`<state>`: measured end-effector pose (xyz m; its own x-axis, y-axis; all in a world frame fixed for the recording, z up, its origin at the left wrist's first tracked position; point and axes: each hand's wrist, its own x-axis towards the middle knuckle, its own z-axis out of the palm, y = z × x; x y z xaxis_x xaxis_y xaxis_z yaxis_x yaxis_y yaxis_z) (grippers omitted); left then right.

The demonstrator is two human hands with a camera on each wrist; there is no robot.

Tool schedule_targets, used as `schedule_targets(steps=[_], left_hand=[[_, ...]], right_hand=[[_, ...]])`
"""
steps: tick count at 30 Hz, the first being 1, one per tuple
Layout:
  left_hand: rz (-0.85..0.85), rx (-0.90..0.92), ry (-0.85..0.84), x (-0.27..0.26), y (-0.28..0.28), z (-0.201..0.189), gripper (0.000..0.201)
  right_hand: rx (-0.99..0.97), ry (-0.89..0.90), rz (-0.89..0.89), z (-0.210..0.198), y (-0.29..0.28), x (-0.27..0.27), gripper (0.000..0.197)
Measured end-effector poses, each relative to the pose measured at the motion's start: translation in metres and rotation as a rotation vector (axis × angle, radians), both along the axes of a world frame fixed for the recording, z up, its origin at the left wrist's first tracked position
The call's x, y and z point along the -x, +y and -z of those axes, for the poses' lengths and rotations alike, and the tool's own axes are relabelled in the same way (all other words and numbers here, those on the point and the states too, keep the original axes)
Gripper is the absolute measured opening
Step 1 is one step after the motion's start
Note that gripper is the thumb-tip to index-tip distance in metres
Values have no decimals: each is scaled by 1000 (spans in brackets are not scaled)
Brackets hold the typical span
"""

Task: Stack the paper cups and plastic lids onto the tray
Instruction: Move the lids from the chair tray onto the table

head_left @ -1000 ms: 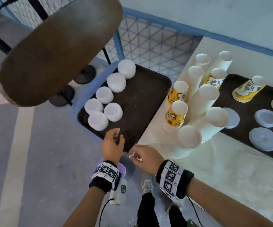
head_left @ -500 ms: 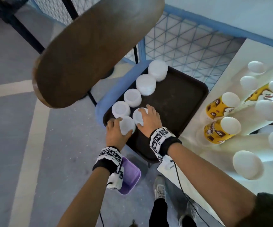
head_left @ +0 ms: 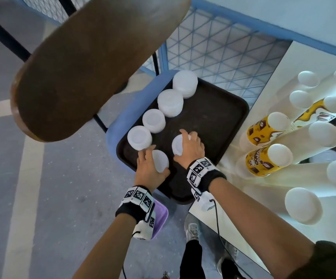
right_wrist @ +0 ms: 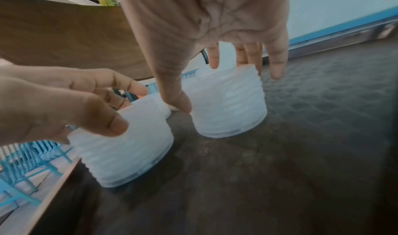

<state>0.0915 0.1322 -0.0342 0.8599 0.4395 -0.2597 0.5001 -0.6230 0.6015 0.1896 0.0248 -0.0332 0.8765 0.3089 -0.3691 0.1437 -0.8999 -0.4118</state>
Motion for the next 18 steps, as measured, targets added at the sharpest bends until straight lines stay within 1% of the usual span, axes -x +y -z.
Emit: schedule_targets(steps=[2, 4, 6, 9, 12, 18], left_hand=[[35, 7, 52, -4, -5, 1, 94], [64, -15, 139, -9, -8, 1, 102], [77, -47, 217, -13, -9, 2, 104], [93, -80, 264, -14, -9, 3, 101], [106, -104, 274, -14, -9, 4, 95], [99, -91, 248, -16, -11, 7, 89]], right_hand=[[34, 16, 40, -1, -8, 1, 90], [52, 36, 60, 1, -12, 0, 91], [54, 67, 75, 3, -14, -1, 92], [71, 82, 78, 7, -14, 0, 89], [65, 68, 105, 10, -15, 4, 87], [91, 77, 121, 11, -13, 6, 94]])
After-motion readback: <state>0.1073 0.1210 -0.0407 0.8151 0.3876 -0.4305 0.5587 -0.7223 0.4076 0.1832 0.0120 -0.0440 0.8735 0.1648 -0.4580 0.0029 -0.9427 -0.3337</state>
